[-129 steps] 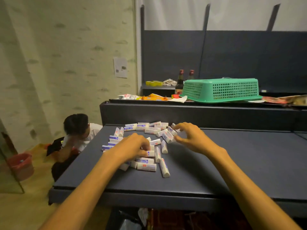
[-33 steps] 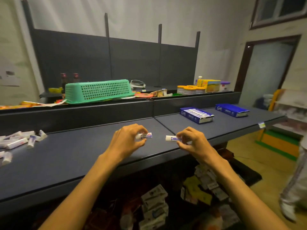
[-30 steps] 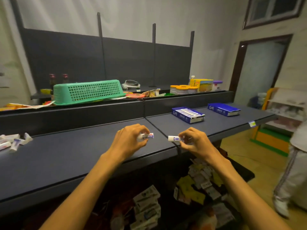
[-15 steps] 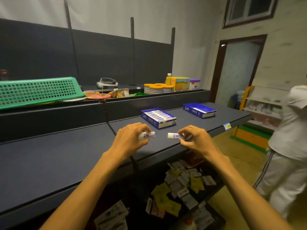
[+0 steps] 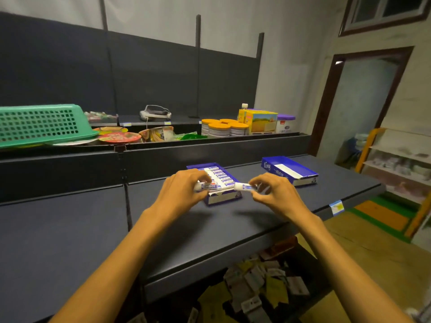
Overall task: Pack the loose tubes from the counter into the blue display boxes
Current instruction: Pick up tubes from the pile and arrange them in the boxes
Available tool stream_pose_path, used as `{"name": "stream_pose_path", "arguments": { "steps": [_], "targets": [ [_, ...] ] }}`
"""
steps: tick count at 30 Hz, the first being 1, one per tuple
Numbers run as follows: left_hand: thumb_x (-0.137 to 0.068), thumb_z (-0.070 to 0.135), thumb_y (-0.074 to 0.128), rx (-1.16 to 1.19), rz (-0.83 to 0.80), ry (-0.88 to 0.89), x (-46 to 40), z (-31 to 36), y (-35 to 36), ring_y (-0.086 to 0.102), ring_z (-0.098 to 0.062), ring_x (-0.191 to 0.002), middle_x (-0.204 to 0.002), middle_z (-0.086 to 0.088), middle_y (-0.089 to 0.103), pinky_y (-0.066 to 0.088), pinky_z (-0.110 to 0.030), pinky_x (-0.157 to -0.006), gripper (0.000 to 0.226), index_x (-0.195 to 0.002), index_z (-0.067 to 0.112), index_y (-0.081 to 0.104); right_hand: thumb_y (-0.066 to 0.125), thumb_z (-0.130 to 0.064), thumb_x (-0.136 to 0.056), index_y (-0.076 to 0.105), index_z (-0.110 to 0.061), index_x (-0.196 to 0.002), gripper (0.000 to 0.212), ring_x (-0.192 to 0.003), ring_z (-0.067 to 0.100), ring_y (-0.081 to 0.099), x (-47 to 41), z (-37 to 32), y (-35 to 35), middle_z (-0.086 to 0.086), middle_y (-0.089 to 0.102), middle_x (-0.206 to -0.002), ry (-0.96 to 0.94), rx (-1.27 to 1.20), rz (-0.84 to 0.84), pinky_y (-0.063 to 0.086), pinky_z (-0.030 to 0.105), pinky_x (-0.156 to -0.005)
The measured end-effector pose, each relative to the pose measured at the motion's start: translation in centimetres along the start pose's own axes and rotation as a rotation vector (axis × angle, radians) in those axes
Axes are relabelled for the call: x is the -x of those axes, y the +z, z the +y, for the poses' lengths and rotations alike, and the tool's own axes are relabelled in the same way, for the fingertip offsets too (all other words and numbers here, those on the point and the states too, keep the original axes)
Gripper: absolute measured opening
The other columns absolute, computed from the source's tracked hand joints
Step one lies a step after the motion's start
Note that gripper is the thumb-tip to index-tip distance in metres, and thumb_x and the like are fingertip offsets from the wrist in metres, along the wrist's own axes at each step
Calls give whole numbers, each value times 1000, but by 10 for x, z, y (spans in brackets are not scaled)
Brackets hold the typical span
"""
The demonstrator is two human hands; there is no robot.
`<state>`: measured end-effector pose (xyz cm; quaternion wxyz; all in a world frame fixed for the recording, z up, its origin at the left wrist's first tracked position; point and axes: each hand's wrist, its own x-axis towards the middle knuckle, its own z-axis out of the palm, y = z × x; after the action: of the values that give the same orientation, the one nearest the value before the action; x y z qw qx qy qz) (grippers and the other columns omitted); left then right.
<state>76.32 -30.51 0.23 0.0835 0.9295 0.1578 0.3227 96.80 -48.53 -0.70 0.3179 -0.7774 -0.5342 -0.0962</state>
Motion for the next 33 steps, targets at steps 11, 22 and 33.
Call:
{"name": "stream_pose_path", "arguments": {
  "steps": [11, 22, 33],
  "targets": [
    [-86, 37, 69, -112, -119, -201, -43, 10, 30, 62, -15, -97, -109, 6, 69, 48, -27, -76, 26, -111, 30, 67, 74, -35, -81, 66, -23, -108, 30, -85, 4, 62, -83, 50, 26, -14, 61, -97, -161, -162, -143, 56, 24, -72],
    [-88, 26, 69, -228, -309, -391, -63, 37, 46, 61, -16, -103, -116, -2, 68, 47, -25, -78, 23, -110, 21, 73, 74, -30, -79, 69, -26, -101, 23, -80, 4, 62, -117, 86, 40, -18, 62, -91, -349, -293, -178, 57, 30, -69],
    [-86, 21, 70, -326, -486, -444, -76, 37, 44, 58, -18, -108, -122, -3, 63, 53, -30, -86, 27, -113, 23, 71, 74, -29, -82, 68, -21, -105, 25, -83, 6, 62, -129, 93, 43, -13, 61, -95, -383, -382, -220, 57, 29, -73]
  ]
}}
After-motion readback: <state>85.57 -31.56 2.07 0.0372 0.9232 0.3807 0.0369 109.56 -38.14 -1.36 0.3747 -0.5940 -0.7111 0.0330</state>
